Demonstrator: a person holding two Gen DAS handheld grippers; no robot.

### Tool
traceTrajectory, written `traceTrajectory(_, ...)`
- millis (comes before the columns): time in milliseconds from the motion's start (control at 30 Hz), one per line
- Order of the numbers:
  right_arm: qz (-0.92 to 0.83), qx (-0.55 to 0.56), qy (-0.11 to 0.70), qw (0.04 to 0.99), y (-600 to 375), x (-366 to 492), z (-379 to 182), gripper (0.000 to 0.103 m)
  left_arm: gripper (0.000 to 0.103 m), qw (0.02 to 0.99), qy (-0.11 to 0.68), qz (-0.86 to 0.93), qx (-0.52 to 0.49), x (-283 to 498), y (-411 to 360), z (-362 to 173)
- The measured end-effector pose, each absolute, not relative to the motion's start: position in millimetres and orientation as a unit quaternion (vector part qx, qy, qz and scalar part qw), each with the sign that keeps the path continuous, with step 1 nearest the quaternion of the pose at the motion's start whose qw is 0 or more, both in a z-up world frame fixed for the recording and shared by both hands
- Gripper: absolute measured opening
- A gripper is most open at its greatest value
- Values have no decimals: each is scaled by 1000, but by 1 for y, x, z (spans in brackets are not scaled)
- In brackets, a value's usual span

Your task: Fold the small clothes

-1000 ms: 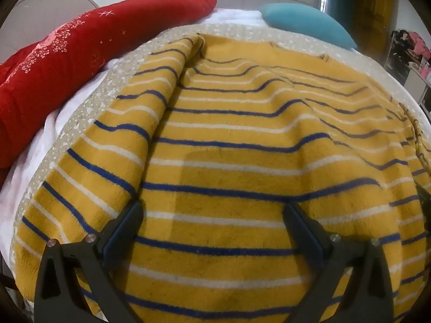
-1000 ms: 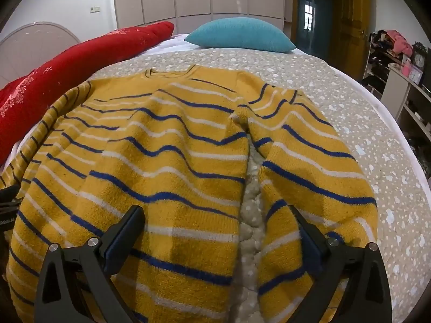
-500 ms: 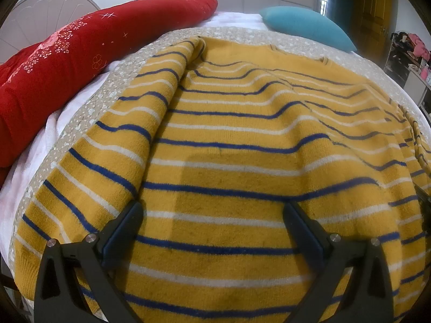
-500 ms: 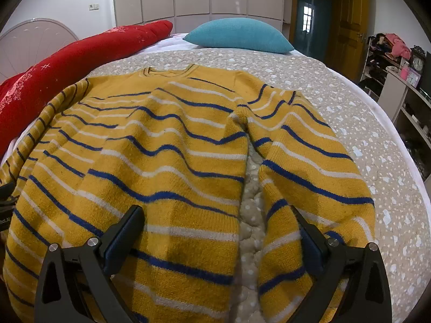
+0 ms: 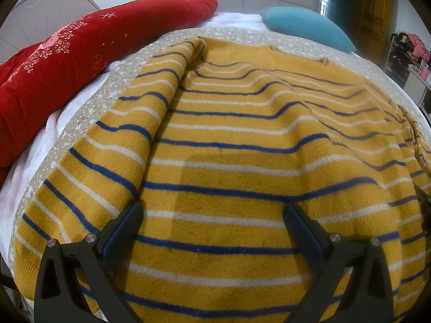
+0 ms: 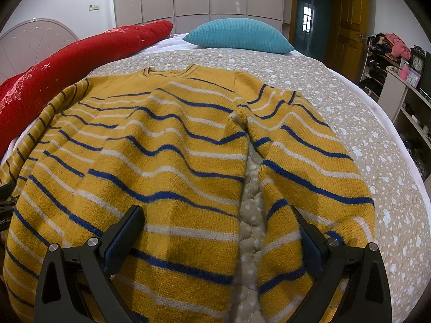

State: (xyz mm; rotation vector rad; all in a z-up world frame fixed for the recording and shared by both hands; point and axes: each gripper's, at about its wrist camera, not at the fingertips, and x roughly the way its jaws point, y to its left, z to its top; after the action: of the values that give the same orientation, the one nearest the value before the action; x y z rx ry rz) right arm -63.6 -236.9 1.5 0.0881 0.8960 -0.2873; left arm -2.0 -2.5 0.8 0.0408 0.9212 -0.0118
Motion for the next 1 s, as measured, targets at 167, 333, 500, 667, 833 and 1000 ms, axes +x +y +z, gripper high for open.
traceTrajectory(167, -139, 42, 431, 890, -236, -64, 1, 103, 103, 896, 444, -6, 20, -2, -2, 1)
traceTrajectory(333, -139, 42, 431, 890, -236, -63, 1, 103, 103, 896, 444, -6, 20, -2, -2, 1)
traceTrajectory(500, -139, 42, 431, 890, -235, -63, 1, 103, 103, 896, 444, -6, 20, -2, -2, 1)
traceTrajectory(667, -140, 42, 431, 890, -235, -63, 1, 103, 103, 896, 444, -6, 20, -2, -2, 1)
traceTrajectory(833, -139, 42, 427, 893, -236, -64, 2, 103, 103, 896, 443, -5, 20, -3, -2, 1)
traceTrajectory(1000, -139, 43, 426, 893, -237, -63, 2, 103, 103, 899, 438, 1, 22, -9, 0, 9)
